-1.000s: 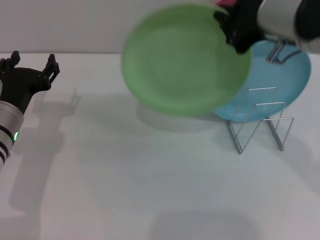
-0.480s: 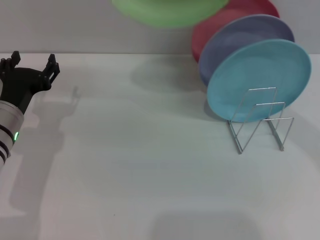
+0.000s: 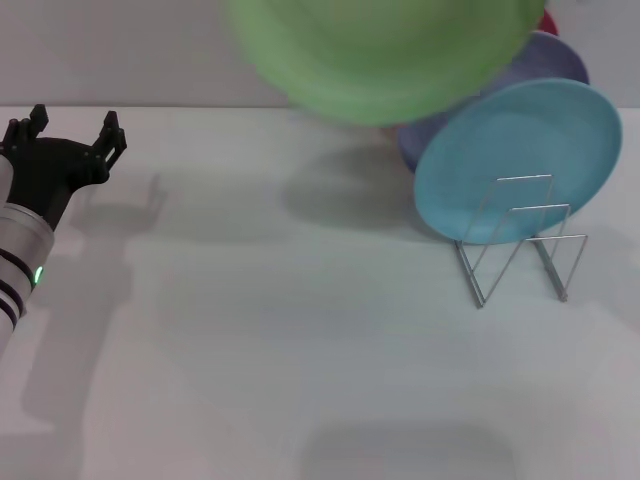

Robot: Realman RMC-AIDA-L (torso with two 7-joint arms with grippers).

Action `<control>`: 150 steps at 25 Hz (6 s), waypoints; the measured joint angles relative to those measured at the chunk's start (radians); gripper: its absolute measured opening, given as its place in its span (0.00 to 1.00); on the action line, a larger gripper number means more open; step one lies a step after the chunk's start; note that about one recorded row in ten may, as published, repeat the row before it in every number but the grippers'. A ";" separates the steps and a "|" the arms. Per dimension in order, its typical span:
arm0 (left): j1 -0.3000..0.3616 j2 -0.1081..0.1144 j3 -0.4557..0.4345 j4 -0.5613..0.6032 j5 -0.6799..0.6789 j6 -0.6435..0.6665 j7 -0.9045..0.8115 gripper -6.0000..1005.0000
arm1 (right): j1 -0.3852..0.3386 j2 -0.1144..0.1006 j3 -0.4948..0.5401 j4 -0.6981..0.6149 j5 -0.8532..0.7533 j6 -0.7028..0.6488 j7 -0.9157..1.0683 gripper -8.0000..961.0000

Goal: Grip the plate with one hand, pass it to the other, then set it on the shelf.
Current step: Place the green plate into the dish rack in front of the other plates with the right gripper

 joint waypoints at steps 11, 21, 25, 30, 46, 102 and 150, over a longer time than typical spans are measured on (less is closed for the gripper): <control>-0.001 -0.001 0.019 0.003 0.001 -0.003 0.000 0.82 | -0.086 -0.002 0.049 -0.142 0.130 0.137 -0.208 0.05; 0.000 -0.001 0.026 0.009 0.001 0.000 0.000 0.82 | -0.035 -0.002 0.313 -0.282 0.282 0.416 -0.245 0.05; 0.001 -0.001 0.027 0.010 0.001 0.000 0.000 0.82 | -0.027 -0.004 0.362 -0.292 0.265 0.481 -0.263 0.05; 0.003 -0.001 0.039 0.023 0.000 0.034 0.000 0.82 | -0.008 -0.005 0.437 -0.333 0.239 0.565 -0.320 0.05; -0.002 -0.002 0.067 0.037 0.002 0.053 -0.022 0.82 | 0.071 -0.004 0.587 -0.403 0.142 0.666 -0.511 0.05; -0.062 -0.005 0.190 0.171 0.000 0.264 -0.077 0.82 | 0.130 -0.009 0.604 -0.298 0.043 0.657 -0.863 0.05; -0.094 -0.007 0.215 0.184 0.000 0.259 -0.077 0.82 | 0.088 0.003 0.531 -0.411 0.042 0.617 -0.901 0.57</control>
